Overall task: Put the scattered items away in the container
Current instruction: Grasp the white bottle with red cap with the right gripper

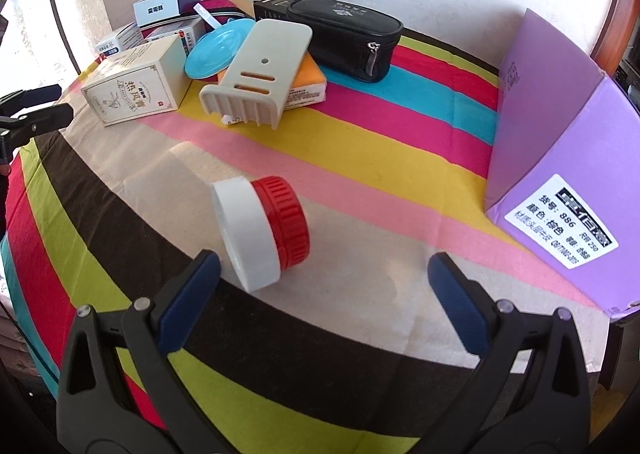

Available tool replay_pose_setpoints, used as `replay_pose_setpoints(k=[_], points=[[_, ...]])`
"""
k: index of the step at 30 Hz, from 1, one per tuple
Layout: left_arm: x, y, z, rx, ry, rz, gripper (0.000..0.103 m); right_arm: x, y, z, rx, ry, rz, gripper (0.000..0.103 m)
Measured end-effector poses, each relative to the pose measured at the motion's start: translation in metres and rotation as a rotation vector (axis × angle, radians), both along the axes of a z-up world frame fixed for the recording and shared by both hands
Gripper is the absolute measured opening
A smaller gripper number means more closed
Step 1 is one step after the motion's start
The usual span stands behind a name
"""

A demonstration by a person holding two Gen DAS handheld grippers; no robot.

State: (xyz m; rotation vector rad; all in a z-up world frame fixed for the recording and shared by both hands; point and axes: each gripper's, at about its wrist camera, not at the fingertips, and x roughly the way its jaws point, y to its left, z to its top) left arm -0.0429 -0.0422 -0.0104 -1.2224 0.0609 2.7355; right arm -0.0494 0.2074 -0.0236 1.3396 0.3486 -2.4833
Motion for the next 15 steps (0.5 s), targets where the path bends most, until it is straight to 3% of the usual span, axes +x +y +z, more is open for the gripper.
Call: replay_pose_setpoints(k=[8, 12, 15], points=[[0.007, -0.014, -0.001, 0.03, -0.02, -0.02, 0.103, -0.005, -0.013, 0.0, -0.048, -0.023, 0.088, 0.088], [0.01, -0.005, 0.006, -0.001, 0.008, -0.07, 0.103, -0.003, -0.016, 0.002, -0.06, -0.002, 0.114, 0.078], [0.008, 0.012, 0.017, -0.076, 0.085, -0.142, 0.099, 0.001, -0.015, 0.002, -0.077, 0.014, 0.138, 0.071]])
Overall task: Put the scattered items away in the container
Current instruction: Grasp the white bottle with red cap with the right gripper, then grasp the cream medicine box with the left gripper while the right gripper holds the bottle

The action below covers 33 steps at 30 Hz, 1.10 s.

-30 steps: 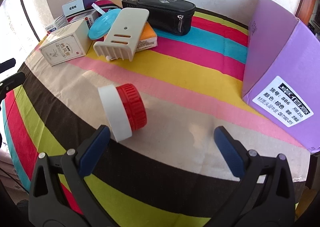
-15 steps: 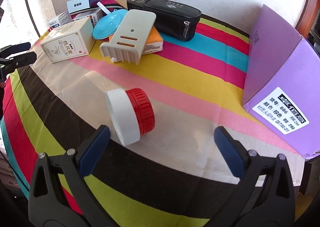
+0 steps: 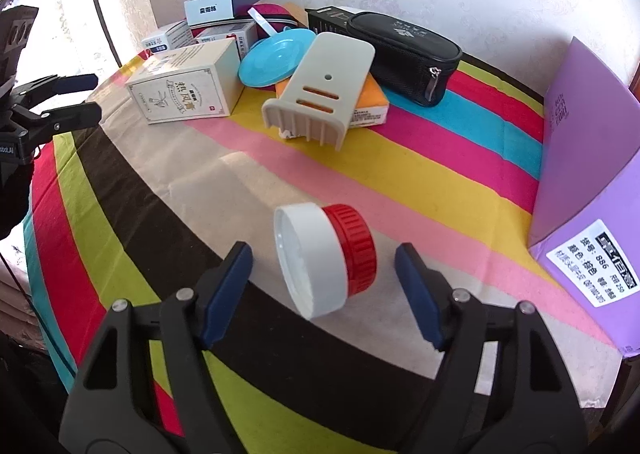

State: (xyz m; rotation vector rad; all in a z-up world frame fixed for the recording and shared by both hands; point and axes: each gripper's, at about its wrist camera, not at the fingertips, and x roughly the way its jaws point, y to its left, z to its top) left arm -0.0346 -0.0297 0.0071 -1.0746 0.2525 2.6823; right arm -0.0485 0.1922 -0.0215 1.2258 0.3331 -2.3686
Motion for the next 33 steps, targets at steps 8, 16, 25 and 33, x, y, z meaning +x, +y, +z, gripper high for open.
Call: replay_pose_setpoints(k=[8, 16, 25, 33], points=[[0.009, 0.042, 0.03, -0.09, 0.131, -0.096, 0.098, 0.002, 0.004, 0.001, -0.085, 0.009, 0.058, 0.036], [-0.009, 0.067, 0.021, -0.158, 0.071, -0.103, 0.059, 0.003, 0.009, 0.001, -0.129, -0.003, 0.037, 0.032], [-0.054, 0.077, 0.011, -0.234, -0.004, -0.258, 0.052, -0.002, 0.02, 0.001, -0.186, -0.022, 0.002, 0.032], [-0.079, 0.063, -0.005, -0.221, -0.158, -0.414, 0.062, -0.004, 0.018, 0.001, -0.174, -0.011, -0.029, 0.032]])
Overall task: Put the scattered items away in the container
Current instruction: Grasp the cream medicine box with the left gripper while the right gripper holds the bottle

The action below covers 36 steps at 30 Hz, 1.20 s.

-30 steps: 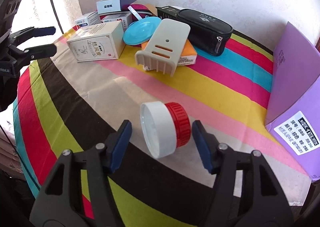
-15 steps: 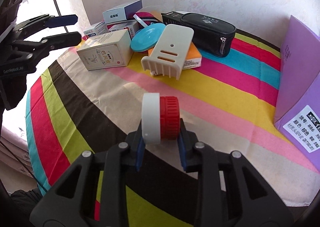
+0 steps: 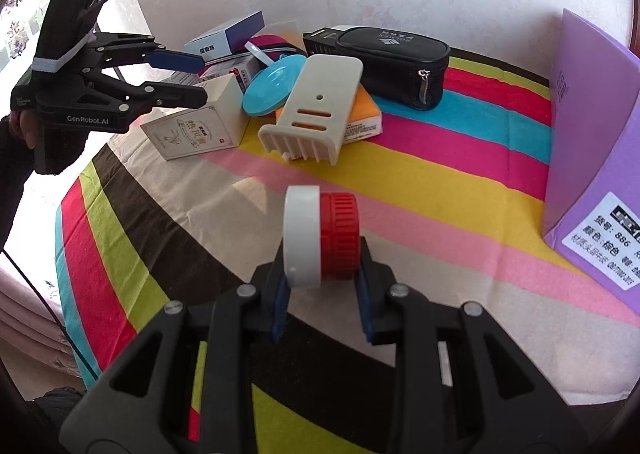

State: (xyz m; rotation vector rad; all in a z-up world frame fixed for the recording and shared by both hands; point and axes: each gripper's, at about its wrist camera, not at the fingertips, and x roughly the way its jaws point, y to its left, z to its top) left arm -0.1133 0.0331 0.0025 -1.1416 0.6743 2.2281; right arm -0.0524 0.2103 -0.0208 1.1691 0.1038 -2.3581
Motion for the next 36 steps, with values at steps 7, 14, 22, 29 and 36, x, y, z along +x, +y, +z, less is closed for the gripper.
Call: replay_pose_setpoints(k=[7, 14, 22, 29, 36], points=[[0.032, -0.004, -0.017, 0.021, -0.099, -0.07, 0.065, 0.002, -0.007, 0.0, 0.054, 0.022, -0.014, 0.032], [0.064, -0.005, -0.018, 0.122, -0.06, 0.118, 0.064, 0.005, -0.012, -0.002, 0.096, 0.039, -0.021, 0.032], [0.053, -0.014, -0.04, 0.185, -0.089, 0.321, 0.065, 0.006, -0.014, -0.002, 0.112, 0.044, -0.025, 0.032], [0.051, -0.013, -0.052, 0.171, -0.094, 0.365, 0.065, 0.007, -0.016, -0.002, 0.129, 0.053, -0.039, 0.032], [0.048, -0.007, -0.052, 0.185, -0.077, 0.398, 0.064, 0.004, -0.013, -0.002, 0.119, 0.038, -0.037, 0.035]])
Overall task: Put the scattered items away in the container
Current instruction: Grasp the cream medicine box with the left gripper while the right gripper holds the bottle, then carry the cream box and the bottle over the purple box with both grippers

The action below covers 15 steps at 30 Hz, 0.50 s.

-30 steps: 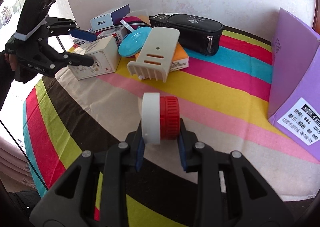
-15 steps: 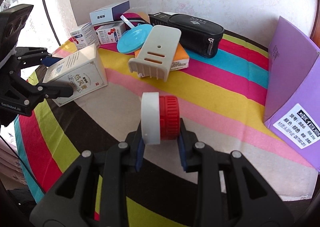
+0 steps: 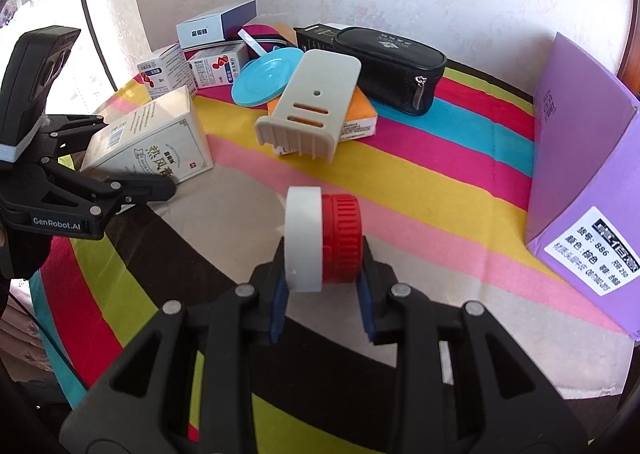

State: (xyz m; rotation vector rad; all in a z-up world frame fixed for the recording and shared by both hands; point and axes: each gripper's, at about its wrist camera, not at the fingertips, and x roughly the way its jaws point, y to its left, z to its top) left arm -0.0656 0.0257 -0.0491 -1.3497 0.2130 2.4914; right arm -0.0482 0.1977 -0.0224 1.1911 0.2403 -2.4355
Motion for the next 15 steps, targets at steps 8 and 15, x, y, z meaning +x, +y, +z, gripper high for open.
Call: replay_pose_setpoints(k=[8, 15], points=[[0.005, -0.001, 0.003, 0.012, 0.019, 0.055, 0.052, -0.001, -0.005, 0.0, 0.032, 0.009, -0.036, 0.037], [0.013, -0.003, 0.005, 0.035, 0.021, 0.072, 0.051, 0.002, -0.007, 0.001, 0.05, 0.023, -0.078, 0.032]])
